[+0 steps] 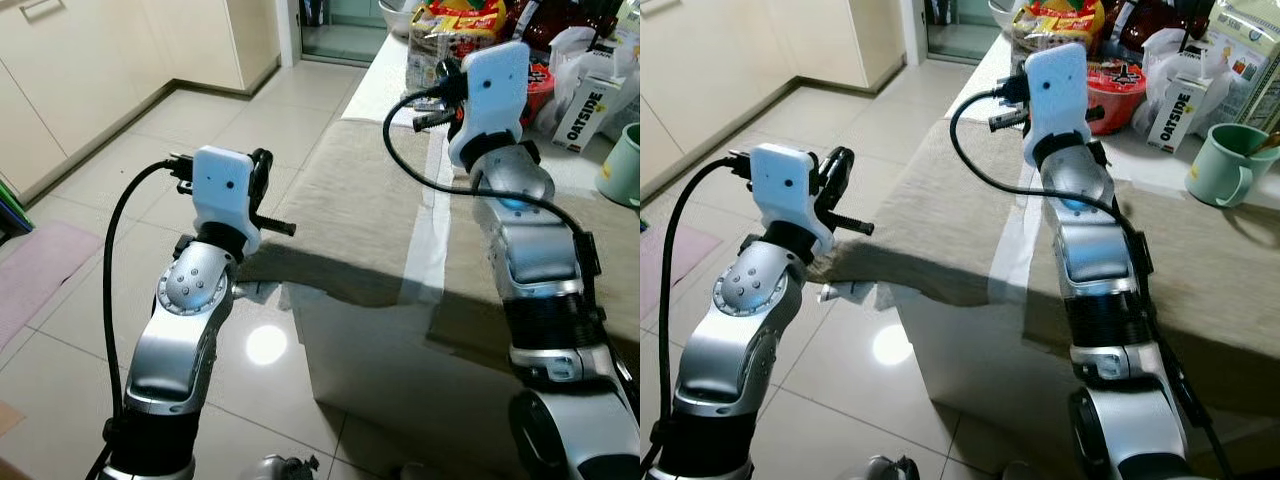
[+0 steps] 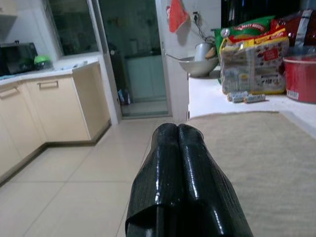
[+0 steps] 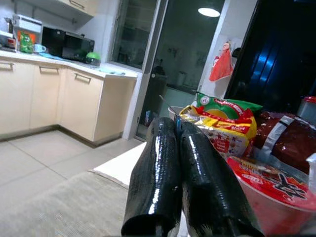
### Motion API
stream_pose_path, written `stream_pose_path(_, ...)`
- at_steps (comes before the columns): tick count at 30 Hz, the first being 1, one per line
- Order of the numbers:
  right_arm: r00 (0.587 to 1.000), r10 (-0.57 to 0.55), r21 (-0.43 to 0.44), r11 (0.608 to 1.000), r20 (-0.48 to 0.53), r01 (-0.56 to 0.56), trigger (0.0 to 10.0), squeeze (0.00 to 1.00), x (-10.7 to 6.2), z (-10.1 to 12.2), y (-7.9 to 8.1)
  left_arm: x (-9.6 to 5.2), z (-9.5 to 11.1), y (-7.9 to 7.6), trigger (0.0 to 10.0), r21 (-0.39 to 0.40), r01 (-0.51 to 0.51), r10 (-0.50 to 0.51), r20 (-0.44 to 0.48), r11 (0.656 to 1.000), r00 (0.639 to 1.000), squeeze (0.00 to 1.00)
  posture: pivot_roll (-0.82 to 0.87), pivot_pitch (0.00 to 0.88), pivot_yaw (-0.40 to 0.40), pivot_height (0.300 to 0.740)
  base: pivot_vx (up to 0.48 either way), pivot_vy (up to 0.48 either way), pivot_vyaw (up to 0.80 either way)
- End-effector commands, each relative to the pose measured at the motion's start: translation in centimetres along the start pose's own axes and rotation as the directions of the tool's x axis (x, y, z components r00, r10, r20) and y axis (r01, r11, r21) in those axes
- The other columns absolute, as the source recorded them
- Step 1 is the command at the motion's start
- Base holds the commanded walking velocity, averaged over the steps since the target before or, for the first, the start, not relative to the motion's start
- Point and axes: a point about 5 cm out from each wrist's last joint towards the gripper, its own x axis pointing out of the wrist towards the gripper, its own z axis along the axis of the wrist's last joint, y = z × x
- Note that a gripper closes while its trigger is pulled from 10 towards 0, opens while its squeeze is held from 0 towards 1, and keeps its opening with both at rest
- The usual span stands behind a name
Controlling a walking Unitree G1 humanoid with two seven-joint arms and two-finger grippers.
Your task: Setting the table
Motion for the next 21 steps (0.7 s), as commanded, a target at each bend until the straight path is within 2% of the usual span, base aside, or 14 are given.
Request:
stream_pose_path(1,0.999,0.025,-0.054,0.998,0.027,-0.024,0.0,0.18,-0.8,-0.1,0.9,-0.3,-0.6,0.2,10.0,-0.01,-0.016,0.016,-0.016,1.0,1.0,0.0,-0.18,0.054,0.064,0.74,0.0,0.0,0.0)
stream_pose_path(3,0.998,0.055,-0.128,0.99,0.007,-0.053,0.0,0.18,-2.6,-1.9,2.1,-0.6,-1.0,0.2,10.0,-0.018,-0.028,0.027,-0.026,0.999,0.999,0.0,-0.17,0.051,0.06,0.74,0.0,0.0,0.0)
stream_pose_path(4,0.998,0.055,-0.128,0.99,0.007,-0.053,0.0,0.18,-2.6,-1.9,2.1,-0.6,-1.0,0.2,10.0,-0.018,-0.028,0.027,-0.026,0.999,0.999,0.0,-0.17,0.051,0.06,0.74,0.0,0.0,0.0)
stream_pose_path(5,0.998,0.064,-0.171,0.983,0.012,-0.061,0.0,0.18,-3.2,-2.3,2.3,-0.7,-1.1,0.3,10.0,-0.016,-0.036,0.036,-0.024,0.999,0.999,0.0,-0.17,0.05,0.059,0.74,0.0,0.0,0.0)
stream_pose_path(13,0.999,0.05,-0.213,0.976,-0.002,-0.049,0.0,0.18,-3.6,-3.2,1.7,-0.7,-1.4,0.0,10.0,-0.02,-0.024,0.023,-0.029,1.0,0.999,0.0,-0.18,0.039,0.057,0.74,0.0,0.0,0.0)
stream_pose_path(21,0.998,0.063,-0.242,0.968,-0.028,-0.068,0.0,0.18,-4.4,-4.5,2.1,-0.9,-2.1,-0.7,10.0,-0.045,0.009,-0.011,-0.046,0.999,0.999,0.0,-0.18,0.031,0.054,0.74,0.0,0.0,0.0)
